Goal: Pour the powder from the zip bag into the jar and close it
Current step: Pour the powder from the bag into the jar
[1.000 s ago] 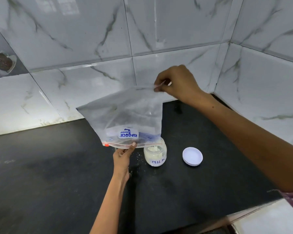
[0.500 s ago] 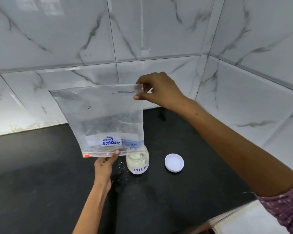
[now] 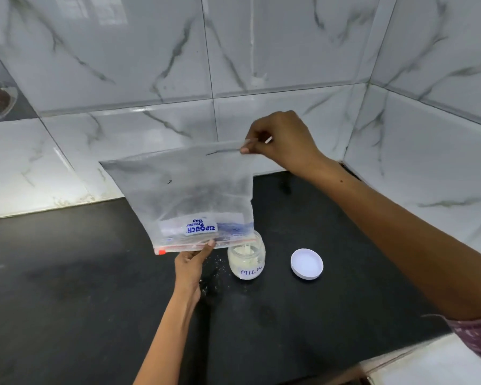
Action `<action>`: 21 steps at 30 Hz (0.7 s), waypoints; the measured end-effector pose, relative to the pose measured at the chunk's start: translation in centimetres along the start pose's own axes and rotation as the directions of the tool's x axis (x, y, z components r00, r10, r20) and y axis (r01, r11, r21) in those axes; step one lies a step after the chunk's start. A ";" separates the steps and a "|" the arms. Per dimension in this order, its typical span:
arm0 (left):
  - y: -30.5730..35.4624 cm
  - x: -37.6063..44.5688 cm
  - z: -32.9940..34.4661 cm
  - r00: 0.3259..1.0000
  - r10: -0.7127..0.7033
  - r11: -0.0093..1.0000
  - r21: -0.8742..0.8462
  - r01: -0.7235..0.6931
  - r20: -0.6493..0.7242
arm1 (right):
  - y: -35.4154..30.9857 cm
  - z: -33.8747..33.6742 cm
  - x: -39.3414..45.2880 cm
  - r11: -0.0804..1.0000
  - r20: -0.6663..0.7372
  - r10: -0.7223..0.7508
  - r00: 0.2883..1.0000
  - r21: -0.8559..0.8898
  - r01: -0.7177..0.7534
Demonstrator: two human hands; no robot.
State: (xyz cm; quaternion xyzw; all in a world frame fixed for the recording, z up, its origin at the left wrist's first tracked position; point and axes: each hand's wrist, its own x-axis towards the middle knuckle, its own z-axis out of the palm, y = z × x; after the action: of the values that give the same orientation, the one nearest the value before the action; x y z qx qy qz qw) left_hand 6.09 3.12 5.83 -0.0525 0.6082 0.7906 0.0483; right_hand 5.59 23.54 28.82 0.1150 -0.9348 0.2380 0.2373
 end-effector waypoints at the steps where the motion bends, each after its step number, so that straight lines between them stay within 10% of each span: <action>1: -0.1 -0.1 0.0 1.000 -0.006 1.000 0.004 0.006 0.000 | 0.1 0.0 -0.1 1.000 0.034 -0.006 0.999 -0.025 0.007; 21: 0.1 -0.1 1.3 0.999 0.031 0.999 0.035 -0.030 -0.017 | 1.6 -1.1 1.1 1.000 0.001 0.024 1.000 -0.017 -0.023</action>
State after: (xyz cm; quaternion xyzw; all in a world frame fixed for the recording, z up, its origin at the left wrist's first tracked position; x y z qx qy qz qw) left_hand 6.16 4.32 6.22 -0.0493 0.6229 0.7801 0.0318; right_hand 4.57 25.35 29.56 0.1022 -0.9383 0.2325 0.2347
